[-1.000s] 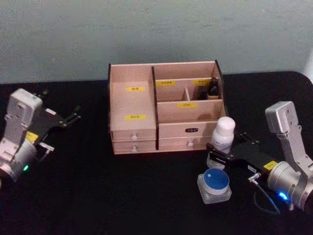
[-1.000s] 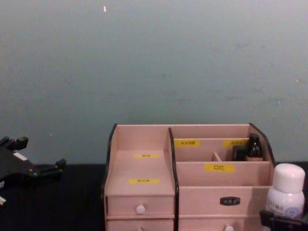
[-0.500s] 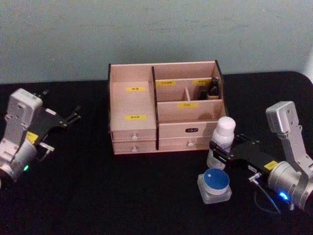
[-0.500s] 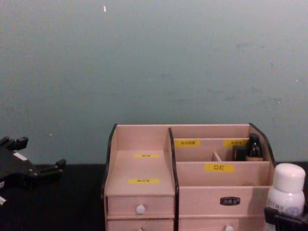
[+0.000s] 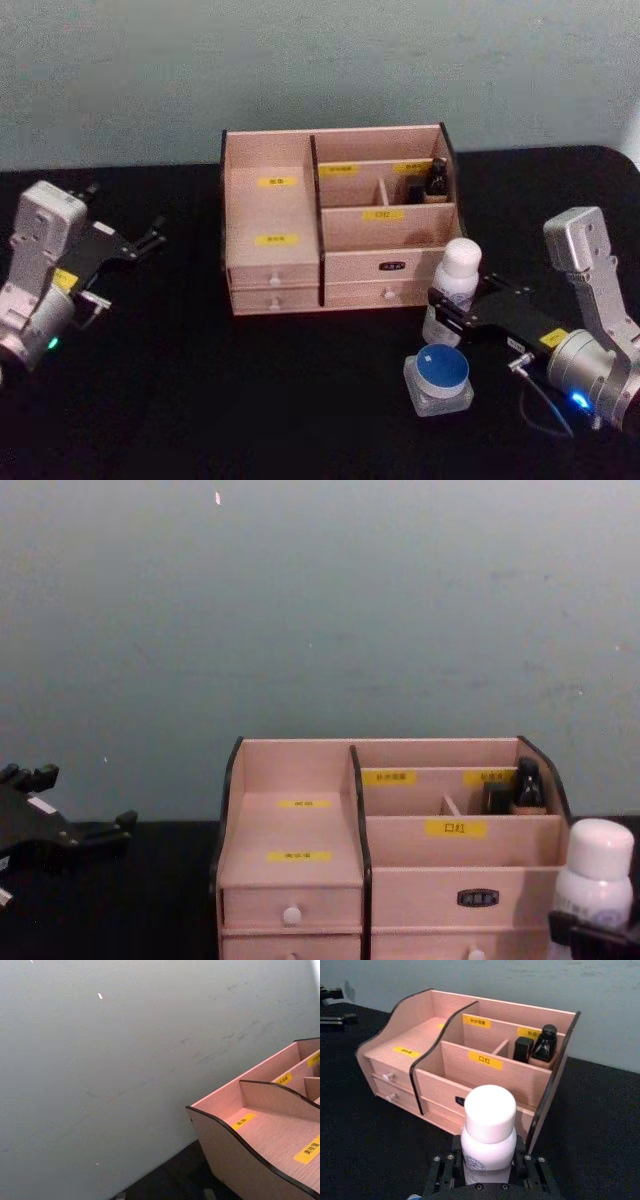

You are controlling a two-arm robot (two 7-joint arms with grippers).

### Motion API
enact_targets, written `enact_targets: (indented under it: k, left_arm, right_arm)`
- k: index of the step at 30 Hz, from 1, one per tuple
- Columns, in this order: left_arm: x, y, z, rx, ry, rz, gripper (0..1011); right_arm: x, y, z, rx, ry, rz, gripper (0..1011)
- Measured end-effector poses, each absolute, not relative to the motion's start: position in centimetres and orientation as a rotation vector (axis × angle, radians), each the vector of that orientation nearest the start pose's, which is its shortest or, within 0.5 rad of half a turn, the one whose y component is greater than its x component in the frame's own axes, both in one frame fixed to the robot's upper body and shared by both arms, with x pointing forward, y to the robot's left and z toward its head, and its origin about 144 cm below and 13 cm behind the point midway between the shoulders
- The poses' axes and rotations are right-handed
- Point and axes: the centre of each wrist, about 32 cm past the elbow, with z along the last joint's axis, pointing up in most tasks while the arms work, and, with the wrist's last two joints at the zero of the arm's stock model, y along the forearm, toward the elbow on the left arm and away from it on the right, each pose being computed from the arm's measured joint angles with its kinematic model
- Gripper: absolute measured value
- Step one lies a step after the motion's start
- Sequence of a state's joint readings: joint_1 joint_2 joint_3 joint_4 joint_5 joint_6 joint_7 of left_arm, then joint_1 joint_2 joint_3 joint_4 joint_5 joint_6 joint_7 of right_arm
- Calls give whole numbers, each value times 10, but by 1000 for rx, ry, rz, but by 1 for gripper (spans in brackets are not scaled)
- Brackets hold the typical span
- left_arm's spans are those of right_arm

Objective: Pick up the facial cleanser and watermelon frost from the table and place them into the tiered storage box.

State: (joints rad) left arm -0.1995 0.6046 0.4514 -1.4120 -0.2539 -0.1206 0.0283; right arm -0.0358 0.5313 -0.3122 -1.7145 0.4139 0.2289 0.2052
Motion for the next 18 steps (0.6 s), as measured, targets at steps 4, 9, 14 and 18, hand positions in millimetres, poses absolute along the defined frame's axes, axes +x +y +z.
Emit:
enact_targets:
  k: [4,9,14,18]
  left_arm:
    - [489,310,1140,304,-285,1248,1001]
    - [489,310,1140,304,-285,1248,1001]
    - [489,310,1140,304,-285,1248,1001]
    - [489,310,1140,304,-285,1248,1001]
  right_arm:
    - [431,-268,1163,-276,124,-1003,601]
    - [430,-266,1181,-264,96,-972,601]
    - [427,-264,1208,-243,60,-948,601]
    - [430,-264,1229,-219,32,-938,601]
